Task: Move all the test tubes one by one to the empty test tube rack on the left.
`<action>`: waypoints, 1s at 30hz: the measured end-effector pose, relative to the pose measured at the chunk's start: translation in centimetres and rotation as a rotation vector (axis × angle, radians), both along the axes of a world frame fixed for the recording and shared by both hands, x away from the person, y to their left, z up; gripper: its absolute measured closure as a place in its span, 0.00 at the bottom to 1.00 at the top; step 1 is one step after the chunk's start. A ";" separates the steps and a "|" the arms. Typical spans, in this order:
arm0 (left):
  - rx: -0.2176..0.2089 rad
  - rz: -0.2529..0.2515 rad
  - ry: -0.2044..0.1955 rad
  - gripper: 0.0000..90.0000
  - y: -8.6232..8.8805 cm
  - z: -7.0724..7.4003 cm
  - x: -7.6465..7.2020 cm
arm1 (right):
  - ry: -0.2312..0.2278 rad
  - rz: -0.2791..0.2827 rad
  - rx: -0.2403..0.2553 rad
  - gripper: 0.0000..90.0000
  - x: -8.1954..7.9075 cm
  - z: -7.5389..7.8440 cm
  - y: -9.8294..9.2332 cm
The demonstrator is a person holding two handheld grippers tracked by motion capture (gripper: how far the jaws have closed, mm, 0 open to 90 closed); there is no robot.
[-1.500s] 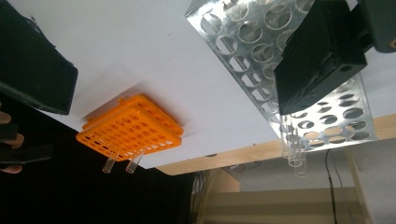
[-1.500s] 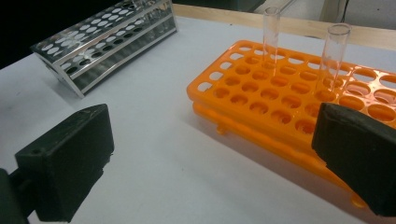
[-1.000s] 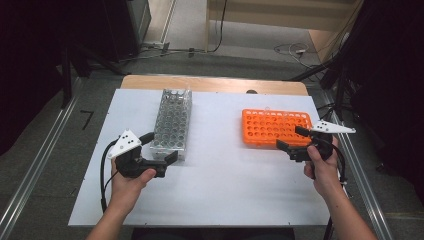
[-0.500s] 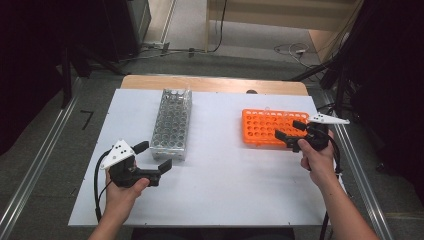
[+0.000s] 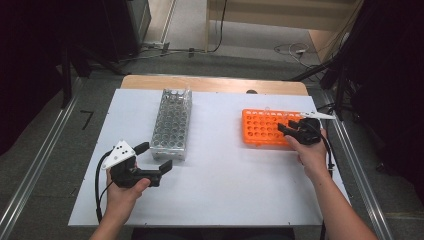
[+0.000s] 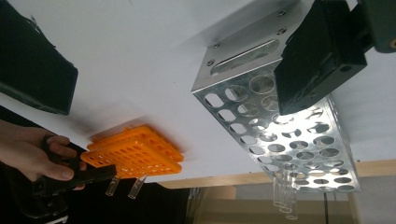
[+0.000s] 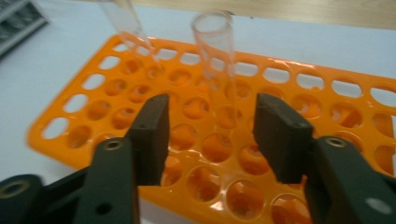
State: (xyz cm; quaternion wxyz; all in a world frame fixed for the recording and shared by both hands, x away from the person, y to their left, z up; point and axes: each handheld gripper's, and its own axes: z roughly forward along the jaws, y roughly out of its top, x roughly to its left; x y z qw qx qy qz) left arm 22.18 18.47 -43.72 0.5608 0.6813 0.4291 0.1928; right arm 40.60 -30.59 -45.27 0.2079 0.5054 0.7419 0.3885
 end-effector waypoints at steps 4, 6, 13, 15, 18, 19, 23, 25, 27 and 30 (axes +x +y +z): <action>0.001 0.001 -0.001 0.00 0.0 0.0 0.0 | -0.002 -0.022 -0.008 0.61 0.8 -0.8 -0.1; 0.001 0.003 0.000 0.00 0.1 0.0 0.0 | -0.008 -0.036 -0.016 0.63 1.1 -1.0 -0.1; 0.002 0.001 0.004 0.00 -0.1 -0.2 0.1 | -0.050 -0.043 -0.062 0.69 1.9 -1.1 0.5; 0.002 -0.001 0.005 0.00 -0.2 -0.2 0.2 | -0.059 -0.048 -0.076 0.72 1.9 -1.1 0.8; 0.002 -0.002 0.006 0.00 -0.2 -0.2 0.1 | -0.068 -0.041 -0.074 0.81 1.9 -1.2 1.0; 0.004 -0.002 0.007 0.00 -0.2 -0.2 0.1 | -0.073 -0.039 -0.080 0.81 1.9 -1.3 1.2; 0.002 -0.001 0.005 0.00 -0.1 -0.2 0.1 | -0.086 -0.036 -0.091 0.82 1.8 -1.2 1.3; 0.002 -0.001 0.004 0.00 -0.1 -0.1 0.1 | -0.090 -0.038 -0.076 0.82 1.8 -1.1 1.2; 0.001 -0.002 0.003 0.00 -0.1 -0.1 0.1 | -0.097 -0.038 -0.066 0.82 1.7 -0.8 1.1; 0.001 -0.002 0.004 0.00 -0.1 -0.2 0.1 | -0.120 -0.038 -0.049 0.82 1.5 -0.1 0.8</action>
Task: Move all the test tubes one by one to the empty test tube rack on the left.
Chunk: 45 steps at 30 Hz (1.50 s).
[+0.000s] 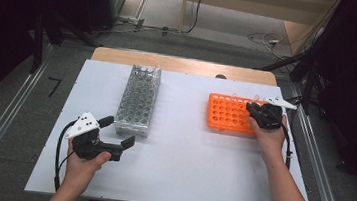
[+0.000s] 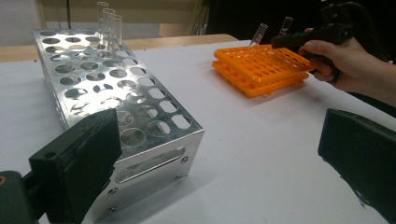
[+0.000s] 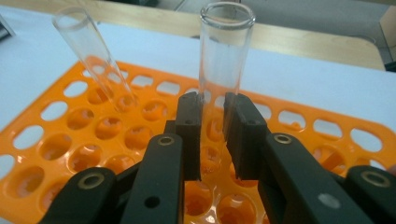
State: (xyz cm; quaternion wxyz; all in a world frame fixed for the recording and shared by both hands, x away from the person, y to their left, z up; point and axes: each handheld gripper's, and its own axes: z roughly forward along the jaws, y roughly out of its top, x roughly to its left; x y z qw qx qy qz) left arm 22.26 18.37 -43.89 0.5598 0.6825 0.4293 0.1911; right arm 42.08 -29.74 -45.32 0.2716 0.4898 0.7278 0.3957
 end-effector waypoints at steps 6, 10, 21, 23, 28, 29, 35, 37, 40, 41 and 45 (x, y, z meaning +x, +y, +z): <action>0.003 -0.005 -0.005 0.00 -0.2 0.1 0.0 | -0.035 0.017 0.036 0.82 -0.8 1.7 -0.3; 0.002 -0.007 -0.005 0.00 -0.4 0.1 0.0 | -0.037 0.052 0.051 0.82 -1.6 2.4 -0.2; 0.005 -0.031 -0.010 0.00 -1.4 0.4 0.1 | -0.041 0.173 0.095 0.82 -4.8 3.9 1.2; 0.008 -0.035 -0.011 0.00 -1.6 0.5 0.2 | -0.043 0.193 0.097 0.82 -5.5 4.1 1.6; 0.015 -0.051 -0.014 0.00 -2.2 0.7 0.3 | -0.044 0.245 0.108 0.82 -6.8 4.4 2.5; 0.016 -0.055 -0.014 0.00 -2.4 0.7 0.3 | -0.045 0.251 0.108 0.82 -7.1 4.5 2.7; 0.019 -0.072 -0.021 0.00 -3.2 1.1 0.5 | -0.043 0.296 0.119 0.82 -8.5 4.6 3.6; 0.020 -0.082 -0.024 0.00 -3.5 1.2 0.6 | -0.043 0.312 0.117 0.82 -9.0 4.6 3.9; 0.025 -0.094 -0.029 0.00 -4.1 1.5 0.7 | -0.037 0.334 0.122 0.82 -9.6 4.6 4.4; 0.027 -0.099 -0.030 0.00 -4.3 1.6 0.7 | -0.036 0.340 0.123 0.82 -9.9 4.6 4.6; 0.025 -0.121 -0.040 0.00 -5.2 2.0 0.9 | -0.037 0.377 0.119 0.82 -10.9 4.4 5.5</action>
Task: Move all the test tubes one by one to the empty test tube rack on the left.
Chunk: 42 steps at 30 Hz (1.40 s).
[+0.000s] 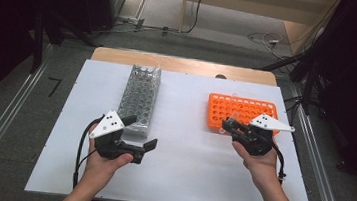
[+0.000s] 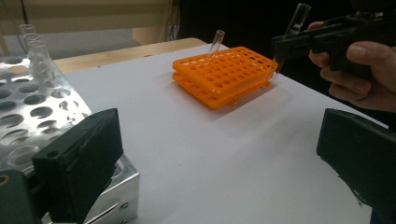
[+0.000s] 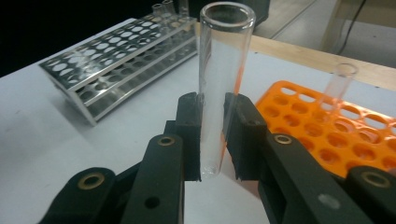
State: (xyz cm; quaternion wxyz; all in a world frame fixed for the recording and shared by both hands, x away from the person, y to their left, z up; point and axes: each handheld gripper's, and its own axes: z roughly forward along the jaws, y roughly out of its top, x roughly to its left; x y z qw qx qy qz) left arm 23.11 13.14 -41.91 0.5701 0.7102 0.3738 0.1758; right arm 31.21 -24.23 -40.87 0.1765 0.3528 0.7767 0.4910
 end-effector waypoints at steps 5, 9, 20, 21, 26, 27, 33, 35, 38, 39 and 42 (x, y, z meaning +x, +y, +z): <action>0.000 -0.034 -0.010 0.03 -1.3 0.4 0.1 | -0.005 0.045 -0.010 0.82 -1.2 -0.3 1.2; -0.007 -0.068 -0.013 0.04 -2.4 0.7 0.2 | 0.001 0.080 -0.014 0.82 -2.0 -0.7 2.2; -0.039 -0.128 -0.006 0.16 -4.6 1.4 0.2 | 0.013 0.192 -0.040 0.82 -4.3 -1.3 5.1; -0.037 -0.124 -0.004 0.17 -4.8 1.5 0.2 | 0.012 0.197 -0.040 0.82 -4.4 -1.4 5.3; -0.028 -0.130 0.000 0.31 -5.4 1.5 0.0 | 0.014 0.237 -0.053 0.82 -5.1 -1.6 6.6; -0.026 -0.134 0.002 0.34 -5.6 1.5 -0.1 | 0.014 0.244 -0.055 0.82 -5.3 -1.6 6.8; -0.013 -0.173 0.002 0.54 -6.5 1.4 -0.3 | 0.018 0.281 -0.067 0.82 -5.9 -1.7 8.2; -0.017 -0.191 0.003 0.58 -6.7 1.3 -0.3 | 0.021 0.291 -0.068 0.82 -6.1 -1.7 8.5; -0.006 -0.205 0.003 0.65 -7.2 1.2 -0.4 | 0.025 0.302 -0.067 0.82 -6.3 -1.6 8.9; -0.005 -0.206 0.005 0.67 -7.3 1.1 -0.4 | 0.023 0.306 -0.067 0.82 -6.4 -1.6 9.0; 0.001 -0.218 0.007 0.72 -7.5 1.1 -0.4 | 0.024 0.319 -0.074 0.82 -6.6 -1.6 9.3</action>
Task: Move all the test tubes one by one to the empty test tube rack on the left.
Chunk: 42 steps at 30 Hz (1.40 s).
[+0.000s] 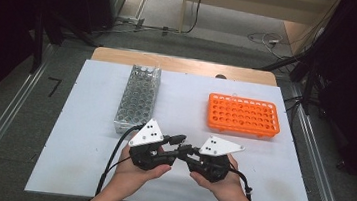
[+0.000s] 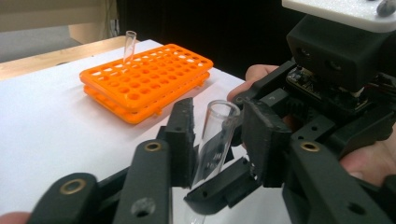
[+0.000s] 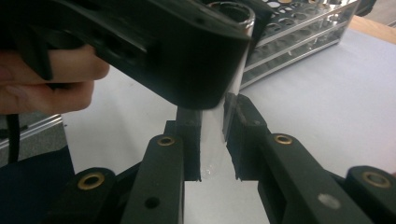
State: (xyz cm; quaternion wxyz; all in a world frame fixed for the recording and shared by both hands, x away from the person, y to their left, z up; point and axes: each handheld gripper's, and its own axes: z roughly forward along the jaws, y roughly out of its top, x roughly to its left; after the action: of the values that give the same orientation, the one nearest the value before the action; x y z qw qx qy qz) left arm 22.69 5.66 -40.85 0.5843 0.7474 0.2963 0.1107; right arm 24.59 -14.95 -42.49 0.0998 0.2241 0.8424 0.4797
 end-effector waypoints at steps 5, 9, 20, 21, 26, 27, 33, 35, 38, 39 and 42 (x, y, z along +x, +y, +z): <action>0.006 -0.003 0.002 0.81 0.0 -0.1 0.1 | 0.005 0.007 -0.002 0.82 -0.1 0.0 0.2; 0.015 0.005 -0.006 0.82 -0.1 -0.1 0.1 | 0.013 0.008 -0.001 0.82 -0.1 -0.1 0.2; 0.028 0.018 -0.023 0.84 0.0 -0.1 0.3 | 0.019 0.002 0.006 0.81 0.2 -0.1 -0.1; 0.029 0.020 -0.024 0.84 0.0 -0.1 0.4 | 0.017 0.004 0.003 0.80 0.2 -0.2 -0.1; 0.007 0.031 -0.016 0.84 0.5 0.1 1.0 | 0.031 0.029 0.016 0.47 0.5 -0.3 -0.7; 0.006 0.036 -0.017 0.84 0.7 0.1 1.1 | 0.032 0.030 0.021 0.40 0.6 -0.2 -0.9; 0.006 0.057 -0.017 0.84 1.3 0.3 2.1 | 0.040 -0.023 0.037 0.09 1.1 -0.2 -2.8; 0.011 0.063 -0.018 0.84 1.5 0.4 2.5 | 0.043 -0.037 0.046 0.04 1.3 -0.2 -3.6; 0.012 0.073 -0.018 0.84 1.9 0.5 3.1 | 0.044 -0.039 0.050 0.00 1.6 -0.4 -4.9; 0.011 0.077 -0.015 0.84 2.1 0.6 3.3 | 0.048 -0.039 0.053 0.00 1.7 -0.5 -5.3; 0.013 0.088 -0.016 0.84 2.7 0.7 4.0 | 0.042 -0.064 0.052 0.00 2.1 -0.7 -6.7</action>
State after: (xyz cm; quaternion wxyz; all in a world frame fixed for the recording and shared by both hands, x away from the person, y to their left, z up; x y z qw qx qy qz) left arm 26.68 8.36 -40.19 0.5762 0.7365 0.3237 0.1442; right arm 26.68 -21.68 -43.18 0.0914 0.2634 0.8240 0.4933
